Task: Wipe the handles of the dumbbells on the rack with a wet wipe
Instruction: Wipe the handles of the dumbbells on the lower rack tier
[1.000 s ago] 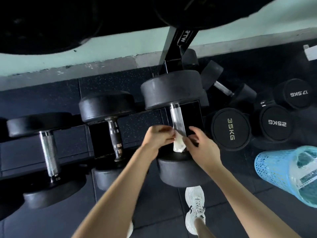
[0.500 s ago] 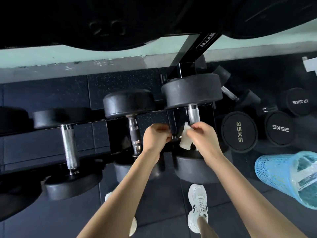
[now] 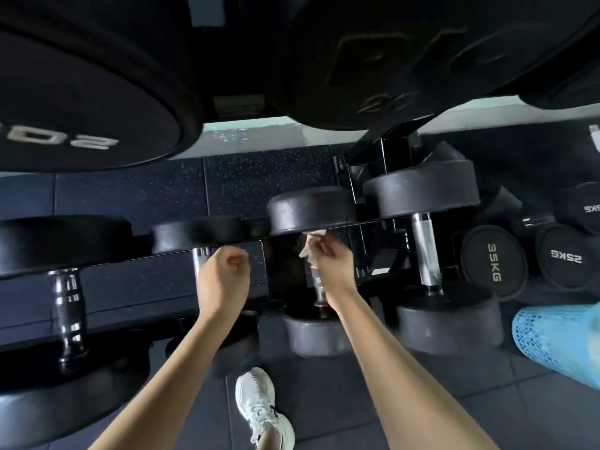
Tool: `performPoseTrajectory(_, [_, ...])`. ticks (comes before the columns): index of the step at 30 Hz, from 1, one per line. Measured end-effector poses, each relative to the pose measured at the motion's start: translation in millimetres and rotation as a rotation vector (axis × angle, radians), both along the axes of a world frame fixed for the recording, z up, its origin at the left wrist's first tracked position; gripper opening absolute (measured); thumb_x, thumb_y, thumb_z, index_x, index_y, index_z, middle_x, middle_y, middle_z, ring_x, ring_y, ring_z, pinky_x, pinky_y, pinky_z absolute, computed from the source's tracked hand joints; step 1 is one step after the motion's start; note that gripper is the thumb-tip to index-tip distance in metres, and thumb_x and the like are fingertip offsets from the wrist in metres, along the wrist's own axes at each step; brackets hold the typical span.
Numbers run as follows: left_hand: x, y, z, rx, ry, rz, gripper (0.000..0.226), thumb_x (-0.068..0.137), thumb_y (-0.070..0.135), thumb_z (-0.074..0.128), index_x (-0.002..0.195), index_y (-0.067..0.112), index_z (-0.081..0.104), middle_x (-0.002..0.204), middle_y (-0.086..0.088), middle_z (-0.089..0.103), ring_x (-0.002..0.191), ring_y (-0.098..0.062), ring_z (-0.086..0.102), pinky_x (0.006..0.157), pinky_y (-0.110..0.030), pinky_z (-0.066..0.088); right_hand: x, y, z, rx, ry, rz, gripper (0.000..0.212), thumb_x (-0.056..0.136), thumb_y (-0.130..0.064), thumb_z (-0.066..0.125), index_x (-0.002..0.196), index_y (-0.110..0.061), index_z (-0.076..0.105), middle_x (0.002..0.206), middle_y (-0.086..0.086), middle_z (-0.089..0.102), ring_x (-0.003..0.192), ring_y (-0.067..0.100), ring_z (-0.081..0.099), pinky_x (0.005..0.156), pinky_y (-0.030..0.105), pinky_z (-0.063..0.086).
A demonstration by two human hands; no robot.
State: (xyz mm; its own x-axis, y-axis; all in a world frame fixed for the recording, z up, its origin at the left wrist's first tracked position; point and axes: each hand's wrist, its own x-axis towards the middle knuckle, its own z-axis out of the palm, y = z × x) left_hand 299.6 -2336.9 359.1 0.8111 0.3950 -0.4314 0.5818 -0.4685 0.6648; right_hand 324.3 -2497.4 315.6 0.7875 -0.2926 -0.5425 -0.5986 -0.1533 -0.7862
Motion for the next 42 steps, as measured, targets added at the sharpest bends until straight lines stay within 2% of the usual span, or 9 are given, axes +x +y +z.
performPoseTrajectory(6, [5, 16, -1, 0.191, -0.192, -0.096, 0.015, 0.089, 0.008, 0.055, 0.096, 0.011, 0.067, 0.097, -0.004, 0.065, 0.086, -0.021, 0.062, 0.072, -0.025, 0.039, 1, 8, 1, -0.231, -0.029, -0.005, 0.009, 0.085, -0.008, 0.058, 0.086, -0.015, 0.064, 0.074, -0.002, 0.065, 0.064, -0.002, 0.058, 0.057, 0.009, 0.039])
performPoseTrajectory(10, [8, 19, 0, 0.414, -0.389, -0.111, 0.016, 0.083, 0.005, 0.059, 0.096, 0.007, 0.067, 0.095, -0.010, 0.064, 0.085, -0.029, 0.060, 0.074, -0.028, 0.038, 6, 19, -2, -0.505, 0.032, 0.057, 0.033, 0.091, -0.027, 0.060, 0.111, -0.006, 0.043, 0.094, 0.012, 0.067, 0.085, 0.026, 0.064, 0.068, 0.025, 0.039])
performPoseTrajectory(13, [10, 26, -3, 0.692, -0.451, -0.189, 0.024, 0.082, 0.015, 0.060, 0.105, 0.012, 0.066, 0.118, -0.015, 0.060, 0.106, -0.035, 0.056, 0.089, -0.042, 0.039, 4, 23, -13, -0.597, 0.016, 0.151, 0.029, 0.097, -0.030, 0.047, 0.110, -0.004, 0.048, 0.098, 0.012, 0.067, 0.088, 0.027, 0.065, 0.064, 0.024, 0.039])
performPoseTrajectory(18, [22, 35, -8, 0.674, -0.017, -0.248, 0.052, 0.093, 0.048, 0.047, 0.142, 0.031, 0.041, 0.154, -0.027, 0.014, 0.141, -0.047, 0.010, 0.112, -0.058, 0.011, 3, 16, -19, -0.515, -0.094, 0.113, 0.028, 0.097, -0.029, 0.049, 0.089, -0.004, 0.060, 0.073, 0.000, 0.062, 0.062, 0.013, 0.052, 0.053, 0.013, 0.032])
performPoseTrajectory(23, [25, 36, -21, 0.634, -0.027, -0.238, 0.043, 0.095, 0.043, 0.048, 0.138, 0.036, 0.046, 0.154, -0.022, 0.015, 0.142, -0.047, 0.005, 0.116, -0.053, 0.014, 9, -8, -26, -0.148, -0.066, 0.035, 0.027, 0.092, -0.018, 0.058, 0.067, -0.011, 0.065, 0.064, 0.002, 0.062, 0.062, 0.010, 0.052, 0.064, 0.019, 0.035])
performPoseTrajectory(26, [26, 34, -25, 0.658, -0.043, -0.221, 0.041, 0.095, 0.041, 0.049, 0.135, 0.035, 0.049, 0.153, -0.023, 0.017, 0.141, -0.048, 0.005, 0.116, -0.053, 0.012, 13, -25, -25, 0.083, 0.014, 0.031, 0.015, 0.090, -0.021, 0.063, 0.077, -0.018, 0.069, 0.064, -0.006, 0.061, 0.062, 0.003, 0.054, 0.065, 0.015, 0.042])
performPoseTrajectory(33, [23, 31, -37, 0.745, -0.119, -0.239, 0.040, 0.098, 0.037, 0.043, 0.137, 0.031, 0.046, 0.150, -0.028, 0.019, 0.138, -0.053, 0.008, 0.112, -0.059, 0.012, -8, -29, -24, -0.290, -0.105, 0.424, 0.030, 0.091, -0.031, 0.059, 0.087, -0.003, 0.069, 0.073, 0.006, 0.068, 0.067, 0.017, 0.061, 0.062, 0.026, 0.045])
performPoseTrajectory(37, [21, 29, -47, 0.797, -0.176, -0.217, 0.037, 0.099, 0.036, 0.035, 0.134, 0.026, 0.046, 0.144, -0.031, 0.026, 0.134, -0.057, 0.014, 0.108, -0.064, 0.015, -12, -29, -8, -0.359, 0.083, 0.509, 0.036, 0.096, -0.033, 0.048, 0.098, 0.000, 0.065, 0.094, 0.014, 0.068, 0.086, 0.024, 0.063, 0.067, 0.025, 0.040])
performPoseTrajectory(42, [20, 31, -49, 0.798, -0.215, -0.226, 0.036, 0.100, 0.037, 0.035, 0.133, 0.027, 0.045, 0.143, -0.031, 0.027, 0.134, -0.057, 0.015, 0.107, -0.065, 0.016, 5, -15, 7, -0.276, 0.099, 0.326, 0.026, 0.098, -0.015, 0.045, 0.101, 0.001, 0.065, 0.091, 0.011, 0.069, 0.058, 0.013, 0.051, 0.044, 0.007, 0.034])
